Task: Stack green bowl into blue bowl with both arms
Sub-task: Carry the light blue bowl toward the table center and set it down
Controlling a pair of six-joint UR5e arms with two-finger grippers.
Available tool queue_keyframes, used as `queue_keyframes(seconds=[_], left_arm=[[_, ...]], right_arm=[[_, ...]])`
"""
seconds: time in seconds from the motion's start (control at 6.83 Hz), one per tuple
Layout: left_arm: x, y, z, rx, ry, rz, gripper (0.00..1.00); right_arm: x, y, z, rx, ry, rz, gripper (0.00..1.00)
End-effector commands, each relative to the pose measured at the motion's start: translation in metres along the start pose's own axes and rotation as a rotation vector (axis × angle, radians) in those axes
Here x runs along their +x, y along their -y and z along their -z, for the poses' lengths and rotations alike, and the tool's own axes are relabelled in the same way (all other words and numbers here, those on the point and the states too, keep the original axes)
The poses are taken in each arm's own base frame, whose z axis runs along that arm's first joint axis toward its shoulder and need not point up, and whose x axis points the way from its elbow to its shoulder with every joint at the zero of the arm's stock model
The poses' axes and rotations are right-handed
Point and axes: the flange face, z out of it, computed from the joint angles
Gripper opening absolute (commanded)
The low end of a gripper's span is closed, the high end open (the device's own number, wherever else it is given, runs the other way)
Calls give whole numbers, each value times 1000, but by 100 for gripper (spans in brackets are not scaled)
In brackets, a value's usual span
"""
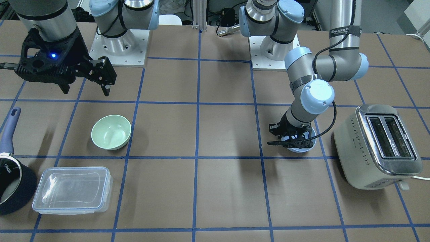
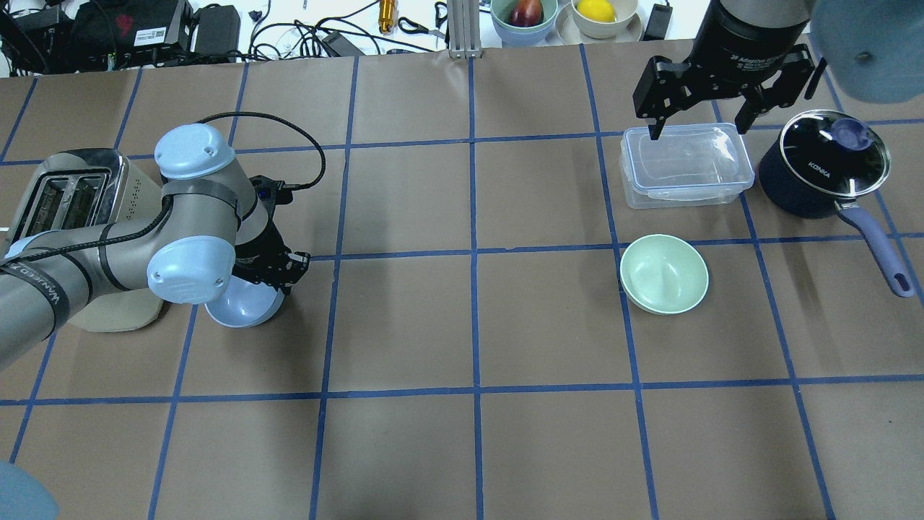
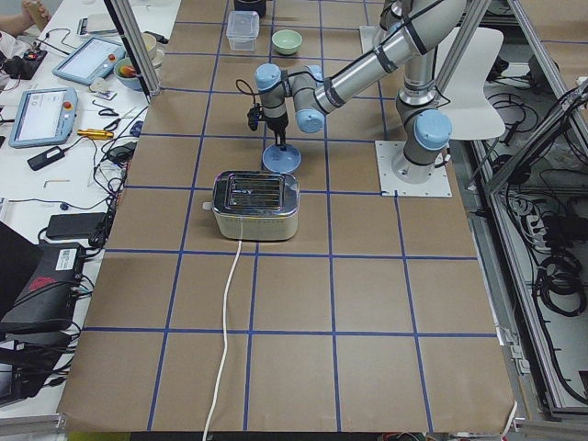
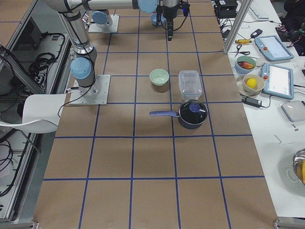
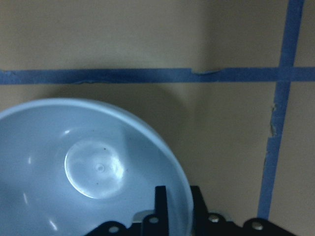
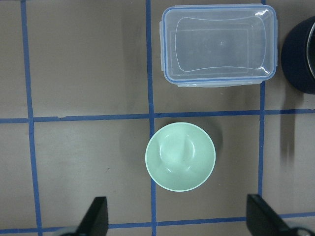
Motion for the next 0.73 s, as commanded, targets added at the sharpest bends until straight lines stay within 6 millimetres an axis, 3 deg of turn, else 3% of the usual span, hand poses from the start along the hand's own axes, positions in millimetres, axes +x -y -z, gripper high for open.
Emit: queue_keyframes(seconds=[0.0,0.15,0.29,0.59], left_arm=[[64,19,50,125,9,17,0],[128,26,77,165,-40,92,0],[193,21,72,163,-71,127,0],[277,23,65,167,-133,169,0]], right_arm=[[0,1,4,9,2,1,100],[-1,2,8,16,3,2,100],[-1,5,10,23,3,17,100],[2,12,4,14,9,5,100]])
